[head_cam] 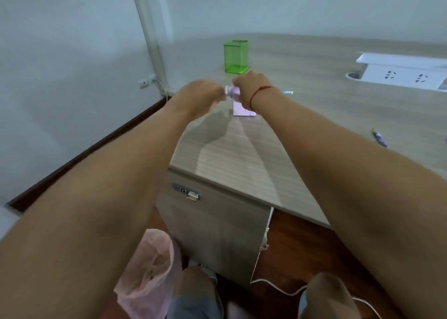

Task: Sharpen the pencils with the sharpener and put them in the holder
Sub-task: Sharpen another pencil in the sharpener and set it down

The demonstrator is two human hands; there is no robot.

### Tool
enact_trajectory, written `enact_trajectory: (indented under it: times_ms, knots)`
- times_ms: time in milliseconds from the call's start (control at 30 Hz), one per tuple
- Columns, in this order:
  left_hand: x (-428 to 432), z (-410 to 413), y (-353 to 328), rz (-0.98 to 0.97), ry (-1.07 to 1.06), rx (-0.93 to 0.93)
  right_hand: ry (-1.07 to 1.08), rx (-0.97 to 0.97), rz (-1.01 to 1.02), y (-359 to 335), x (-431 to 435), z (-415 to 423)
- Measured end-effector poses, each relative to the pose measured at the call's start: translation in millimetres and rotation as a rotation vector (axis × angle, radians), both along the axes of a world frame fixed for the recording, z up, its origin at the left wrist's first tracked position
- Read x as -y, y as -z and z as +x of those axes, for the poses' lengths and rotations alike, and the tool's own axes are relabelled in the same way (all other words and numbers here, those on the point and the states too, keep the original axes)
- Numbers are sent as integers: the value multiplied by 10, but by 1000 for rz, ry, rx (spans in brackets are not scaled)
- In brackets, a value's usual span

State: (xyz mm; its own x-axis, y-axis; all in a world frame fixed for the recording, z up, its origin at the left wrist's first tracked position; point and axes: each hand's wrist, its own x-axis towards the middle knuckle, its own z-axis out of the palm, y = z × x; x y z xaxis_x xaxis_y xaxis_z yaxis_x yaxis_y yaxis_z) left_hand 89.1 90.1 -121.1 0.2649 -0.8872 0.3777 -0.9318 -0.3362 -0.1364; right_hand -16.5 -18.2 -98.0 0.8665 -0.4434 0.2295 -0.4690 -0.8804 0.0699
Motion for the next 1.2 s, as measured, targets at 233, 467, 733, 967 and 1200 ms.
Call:
enact_trajectory:
  times_ms: [233,467,733,967,1200]
  knots:
    - [96,-114,350,148,-134,-105,-53,8,-33,64,57,-29]
    - [428,121,125,162,-171,-155,-53,20,-51,85,159,2]
    - [460,207,-58,80,-204,-42,-81,5,-34,23,128,-6]
    - [209,-12,-193,-115,69,8,-23,20,34,4,204,-70]
    - [75,-133,240,105,-63,-109,-49,25,-17,62,149,-48]
